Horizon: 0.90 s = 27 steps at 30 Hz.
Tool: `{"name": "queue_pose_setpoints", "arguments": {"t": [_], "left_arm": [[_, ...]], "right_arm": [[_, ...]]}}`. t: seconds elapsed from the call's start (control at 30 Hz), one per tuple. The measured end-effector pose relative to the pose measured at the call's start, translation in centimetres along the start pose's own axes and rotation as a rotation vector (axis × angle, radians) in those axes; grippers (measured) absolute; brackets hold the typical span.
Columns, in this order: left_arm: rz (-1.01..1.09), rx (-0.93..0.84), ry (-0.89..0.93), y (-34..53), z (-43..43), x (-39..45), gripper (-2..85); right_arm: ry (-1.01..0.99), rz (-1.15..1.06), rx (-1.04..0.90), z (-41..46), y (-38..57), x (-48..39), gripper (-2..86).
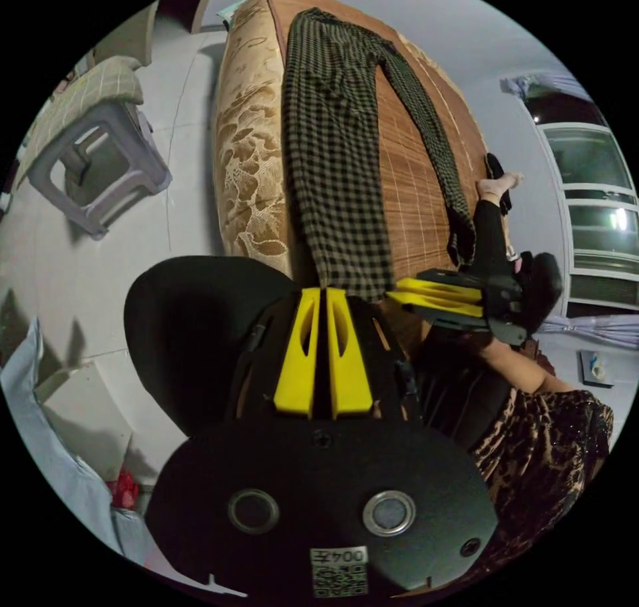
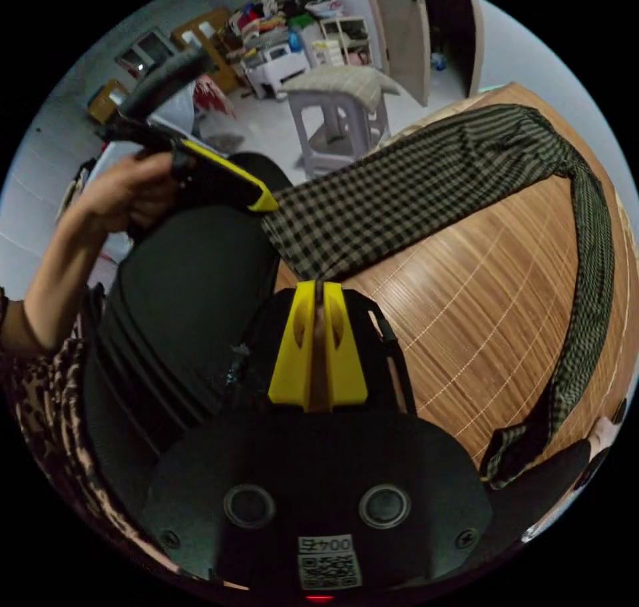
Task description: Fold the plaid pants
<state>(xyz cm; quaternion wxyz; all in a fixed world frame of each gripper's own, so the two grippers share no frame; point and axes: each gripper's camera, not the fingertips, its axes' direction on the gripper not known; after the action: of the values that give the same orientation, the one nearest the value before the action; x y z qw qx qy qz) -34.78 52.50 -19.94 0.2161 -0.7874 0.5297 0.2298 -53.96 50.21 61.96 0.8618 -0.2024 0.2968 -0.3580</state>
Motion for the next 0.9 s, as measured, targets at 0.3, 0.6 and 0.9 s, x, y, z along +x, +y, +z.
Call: {"name": "queue_pose_setpoints", "arguments": {"t": [0.3, 0.6, 0.9], "left_arm": [[0.016, -0.025, -0.006, -2.5, 2.9, 0.1, 2.5], [0.1, -0.027, -0.148, -3.5, 4.5, 2.9, 7.0], [0.307, 0.121, -0.054, -7.2, 10.3, 8.9, 7.0]], "right_arm": [[-0.206, 0.081, 0.011, -1.0, -0.1, 0.7, 8.9], [0.231, 0.497, 0.138, -16.7, 10.5, 7.6, 11.5], [0.287, 0.549, -0.184, -16.2, 10.7, 10.5, 6.5]]}}
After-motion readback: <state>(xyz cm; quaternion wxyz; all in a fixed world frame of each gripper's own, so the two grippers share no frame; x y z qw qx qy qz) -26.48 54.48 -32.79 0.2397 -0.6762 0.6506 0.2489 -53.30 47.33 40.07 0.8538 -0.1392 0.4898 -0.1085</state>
